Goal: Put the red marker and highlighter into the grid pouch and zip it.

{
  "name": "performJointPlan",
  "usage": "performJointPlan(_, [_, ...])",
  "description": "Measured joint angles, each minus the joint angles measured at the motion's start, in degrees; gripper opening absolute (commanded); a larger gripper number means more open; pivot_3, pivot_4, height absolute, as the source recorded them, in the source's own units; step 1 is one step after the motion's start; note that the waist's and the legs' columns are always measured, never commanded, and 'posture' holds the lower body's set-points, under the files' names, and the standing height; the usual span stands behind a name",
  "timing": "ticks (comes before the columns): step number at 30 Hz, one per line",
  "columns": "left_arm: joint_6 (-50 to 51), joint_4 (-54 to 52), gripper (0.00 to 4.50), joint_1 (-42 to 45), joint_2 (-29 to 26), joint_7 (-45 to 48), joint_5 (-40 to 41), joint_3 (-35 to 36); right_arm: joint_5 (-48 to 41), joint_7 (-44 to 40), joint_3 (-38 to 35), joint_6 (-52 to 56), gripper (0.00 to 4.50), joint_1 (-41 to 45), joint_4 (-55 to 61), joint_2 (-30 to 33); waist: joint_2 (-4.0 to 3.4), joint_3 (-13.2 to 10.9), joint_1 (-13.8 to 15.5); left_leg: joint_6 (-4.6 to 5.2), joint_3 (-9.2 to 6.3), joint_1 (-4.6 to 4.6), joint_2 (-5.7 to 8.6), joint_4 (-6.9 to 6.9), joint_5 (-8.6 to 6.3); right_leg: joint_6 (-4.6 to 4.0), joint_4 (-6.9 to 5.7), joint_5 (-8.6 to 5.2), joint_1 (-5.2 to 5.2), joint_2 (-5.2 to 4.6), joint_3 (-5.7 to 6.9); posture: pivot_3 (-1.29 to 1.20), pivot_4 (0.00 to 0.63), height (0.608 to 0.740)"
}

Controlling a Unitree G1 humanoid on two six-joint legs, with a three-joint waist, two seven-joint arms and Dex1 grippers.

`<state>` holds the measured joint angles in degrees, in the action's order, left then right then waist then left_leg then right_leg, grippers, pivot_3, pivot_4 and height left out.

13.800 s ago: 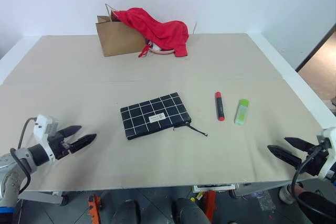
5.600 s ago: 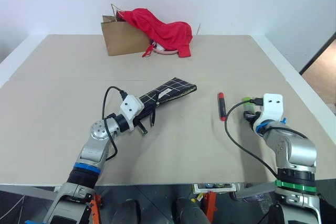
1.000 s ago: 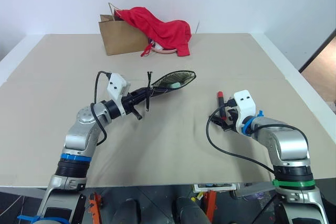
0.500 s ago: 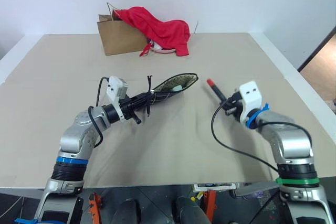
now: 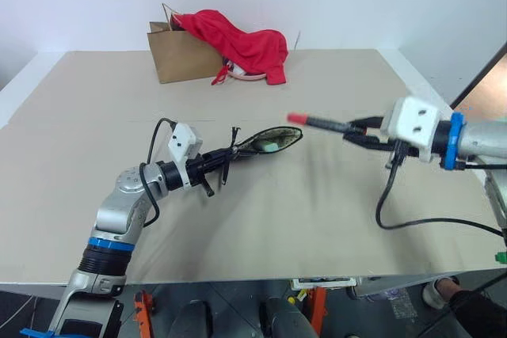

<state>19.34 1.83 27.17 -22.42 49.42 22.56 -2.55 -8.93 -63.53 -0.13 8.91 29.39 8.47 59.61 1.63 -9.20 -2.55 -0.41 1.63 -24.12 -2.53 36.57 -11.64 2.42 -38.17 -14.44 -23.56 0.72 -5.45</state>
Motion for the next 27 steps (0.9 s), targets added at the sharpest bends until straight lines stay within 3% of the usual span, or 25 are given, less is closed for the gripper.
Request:
performJointPlan(9, [-0.3, -0.2, 0.0, -0.6, 0.7, 0.1, -0.1, -0.1, 7.2, -1.1, 6.9, -6.5, 0.61, 2.4, -5.9, -2.1, 0.0, 0.0, 0.0, -0.01, 0.03, 0.02, 0.02, 0.02, 0.0, -0.04, -0.01, 0.03, 0.0, -0.02, -0.03, 0.0, 0.15, 0.74])
performJointPlan(27, [-0.7, -0.2, 0.0, -1.8, 0.6, 1.0, -0.1, -0.1, 7.6, -3.6, 4.9, -8.9, 0.61, 7.5, -12.1, -0.8, -0.01, 0.0, 0.1, -0.01, 0.02, 0.02, 0.01, 0.0, 0.0, -0.28, -0.03, 0.14, 0.0, -0.02, -0.01, 0.0, 0.15, 0.74])
